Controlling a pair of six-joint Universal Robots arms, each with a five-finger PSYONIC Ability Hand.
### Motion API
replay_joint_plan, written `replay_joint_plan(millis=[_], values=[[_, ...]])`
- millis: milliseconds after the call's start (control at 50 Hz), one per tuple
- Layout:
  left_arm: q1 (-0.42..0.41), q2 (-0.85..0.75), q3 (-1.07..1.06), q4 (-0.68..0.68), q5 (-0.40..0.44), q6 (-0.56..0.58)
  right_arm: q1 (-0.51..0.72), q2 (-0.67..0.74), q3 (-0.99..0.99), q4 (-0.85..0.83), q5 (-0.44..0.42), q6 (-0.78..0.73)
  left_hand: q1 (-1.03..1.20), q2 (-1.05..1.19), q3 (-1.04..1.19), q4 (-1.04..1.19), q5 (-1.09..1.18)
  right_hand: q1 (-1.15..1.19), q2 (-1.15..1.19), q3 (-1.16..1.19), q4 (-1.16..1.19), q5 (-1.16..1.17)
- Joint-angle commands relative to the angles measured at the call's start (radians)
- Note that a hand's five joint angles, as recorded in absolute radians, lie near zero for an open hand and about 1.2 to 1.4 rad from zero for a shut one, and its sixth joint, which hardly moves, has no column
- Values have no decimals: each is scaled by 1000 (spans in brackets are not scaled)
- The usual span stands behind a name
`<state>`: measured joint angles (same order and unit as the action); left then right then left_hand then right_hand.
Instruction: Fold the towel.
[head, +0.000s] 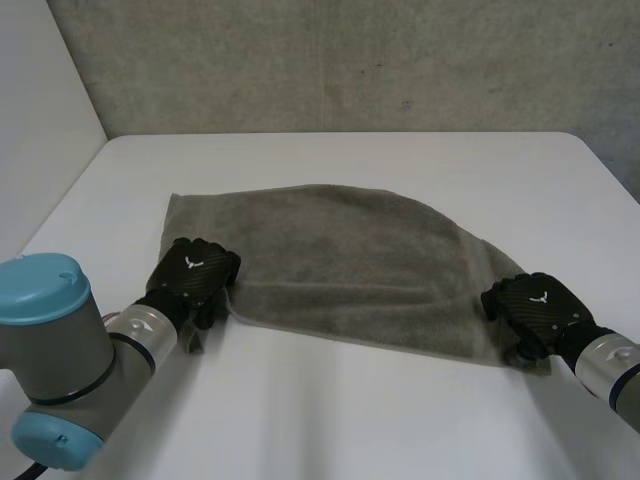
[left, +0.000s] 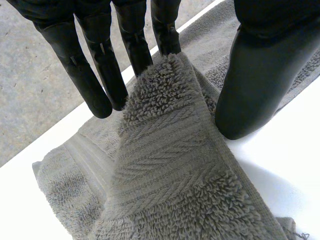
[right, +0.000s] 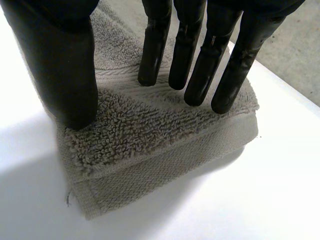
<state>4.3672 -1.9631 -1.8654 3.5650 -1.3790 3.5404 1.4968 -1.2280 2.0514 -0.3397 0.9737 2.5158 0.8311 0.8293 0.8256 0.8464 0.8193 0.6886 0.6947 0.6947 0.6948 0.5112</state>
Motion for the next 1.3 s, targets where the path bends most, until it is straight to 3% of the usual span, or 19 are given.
replay_joint_plan(millis=[20, 320, 960, 1300], values=[[0, 0, 0, 0, 0, 0, 0, 4, -5, 25, 14, 6, -113, -111, -107, -128, -275, -192, -198, -198, -198, -189], [-6, 0, -1, -6, 0, -1, -13, -8, 12, 93, -4, 2, -113, -111, -107, -128, -275, -195, -202, -202, -202, -193], [-1, 0, -5, -8, 0, -1, 2, 44, -22, -15, 6, 5, -113, -111, -107, -128, -275, 107, 101, 101, 100, 110], [-1, 1, -5, -8, 0, -1, 6, 42, -39, -41, 42, 15, -113, -111, -107, -128, -275, 122, 115, 115, 115, 124]])
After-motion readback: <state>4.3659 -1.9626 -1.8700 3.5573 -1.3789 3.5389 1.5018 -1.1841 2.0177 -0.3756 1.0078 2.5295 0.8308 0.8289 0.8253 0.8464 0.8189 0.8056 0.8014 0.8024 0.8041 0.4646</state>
